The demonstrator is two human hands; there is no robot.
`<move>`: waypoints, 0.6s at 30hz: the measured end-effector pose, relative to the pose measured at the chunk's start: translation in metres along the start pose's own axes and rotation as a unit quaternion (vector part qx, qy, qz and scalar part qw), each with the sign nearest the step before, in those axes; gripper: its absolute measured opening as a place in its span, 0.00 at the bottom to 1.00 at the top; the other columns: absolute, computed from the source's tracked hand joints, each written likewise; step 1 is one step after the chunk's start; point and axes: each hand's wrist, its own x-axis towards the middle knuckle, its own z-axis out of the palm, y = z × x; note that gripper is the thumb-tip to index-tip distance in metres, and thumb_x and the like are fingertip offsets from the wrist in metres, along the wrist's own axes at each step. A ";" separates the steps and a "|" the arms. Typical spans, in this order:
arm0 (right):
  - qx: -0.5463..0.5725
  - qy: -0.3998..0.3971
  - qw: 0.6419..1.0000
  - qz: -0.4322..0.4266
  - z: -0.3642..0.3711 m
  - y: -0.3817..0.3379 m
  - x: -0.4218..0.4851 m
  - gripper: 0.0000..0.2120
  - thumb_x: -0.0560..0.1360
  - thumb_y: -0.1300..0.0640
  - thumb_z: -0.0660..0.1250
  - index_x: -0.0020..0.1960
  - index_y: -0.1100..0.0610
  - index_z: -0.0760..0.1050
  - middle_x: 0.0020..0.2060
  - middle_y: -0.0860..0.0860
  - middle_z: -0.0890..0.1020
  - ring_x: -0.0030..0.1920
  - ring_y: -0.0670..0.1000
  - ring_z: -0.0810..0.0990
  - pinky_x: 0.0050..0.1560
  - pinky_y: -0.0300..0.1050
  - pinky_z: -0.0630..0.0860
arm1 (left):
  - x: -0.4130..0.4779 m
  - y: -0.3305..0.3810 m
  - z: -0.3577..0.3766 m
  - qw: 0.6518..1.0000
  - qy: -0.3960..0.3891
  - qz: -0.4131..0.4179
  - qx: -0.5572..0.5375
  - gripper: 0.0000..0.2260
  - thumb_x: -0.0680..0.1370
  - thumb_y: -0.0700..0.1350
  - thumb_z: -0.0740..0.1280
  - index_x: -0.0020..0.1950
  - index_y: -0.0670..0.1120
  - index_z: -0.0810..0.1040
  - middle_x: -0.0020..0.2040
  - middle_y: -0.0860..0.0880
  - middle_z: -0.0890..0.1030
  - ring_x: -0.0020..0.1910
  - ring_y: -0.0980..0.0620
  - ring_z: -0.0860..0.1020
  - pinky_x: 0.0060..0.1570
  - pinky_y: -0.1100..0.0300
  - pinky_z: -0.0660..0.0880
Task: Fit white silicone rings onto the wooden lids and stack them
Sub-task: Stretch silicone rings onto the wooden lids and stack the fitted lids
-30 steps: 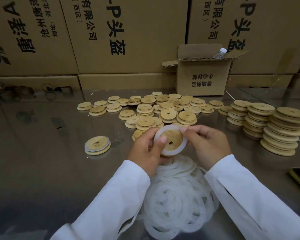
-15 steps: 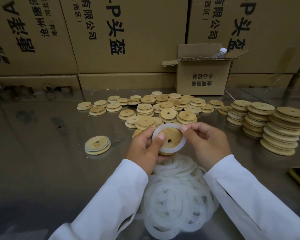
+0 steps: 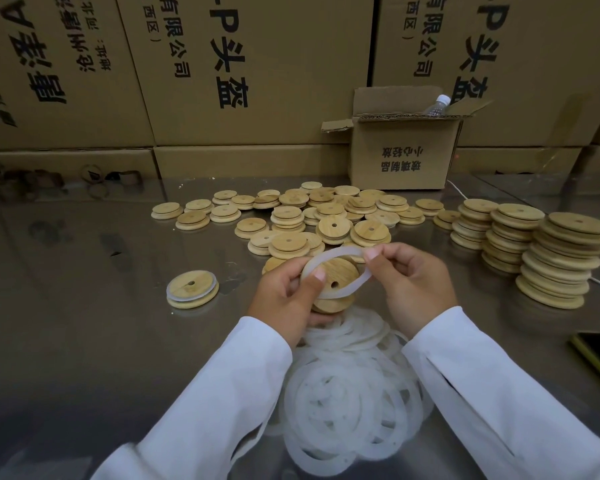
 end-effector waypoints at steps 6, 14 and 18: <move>0.016 -0.005 0.999 0.032 -0.002 0.000 0.000 0.08 0.73 0.62 0.67 0.36 0.55 0.78 0.32 0.50 0.79 0.32 0.42 0.75 0.34 0.25 0.71 | 0.000 0.001 0.001 1.000 -0.001 0.007 -0.007 0.08 0.78 0.40 0.60 0.52 0.48 0.78 0.46 0.45 0.83 0.47 0.44 0.82 0.35 0.59 0.80; 0.035 -0.035 0.997 0.051 0.000 -0.002 0.000 0.07 0.73 0.63 0.67 0.36 0.56 0.78 0.31 0.50 0.79 0.30 0.41 0.77 0.34 0.27 0.72 | 0.001 0.003 -0.001 0.996 0.004 -0.026 -0.086 0.09 0.78 0.41 0.59 0.53 0.44 0.78 0.50 0.39 0.82 0.48 0.39 0.82 0.37 0.57 0.80; 0.064 -0.033 0.996 0.060 0.000 -0.004 -0.001 0.07 0.72 0.63 0.68 0.36 0.56 0.79 0.28 0.47 0.80 0.28 0.39 0.76 0.33 0.29 0.72 | 0.000 0.004 -0.002 0.987 -0.001 -0.056 -0.151 0.10 0.78 0.41 0.58 0.52 0.44 0.78 0.49 0.39 0.83 0.47 0.40 0.82 0.37 0.56 0.80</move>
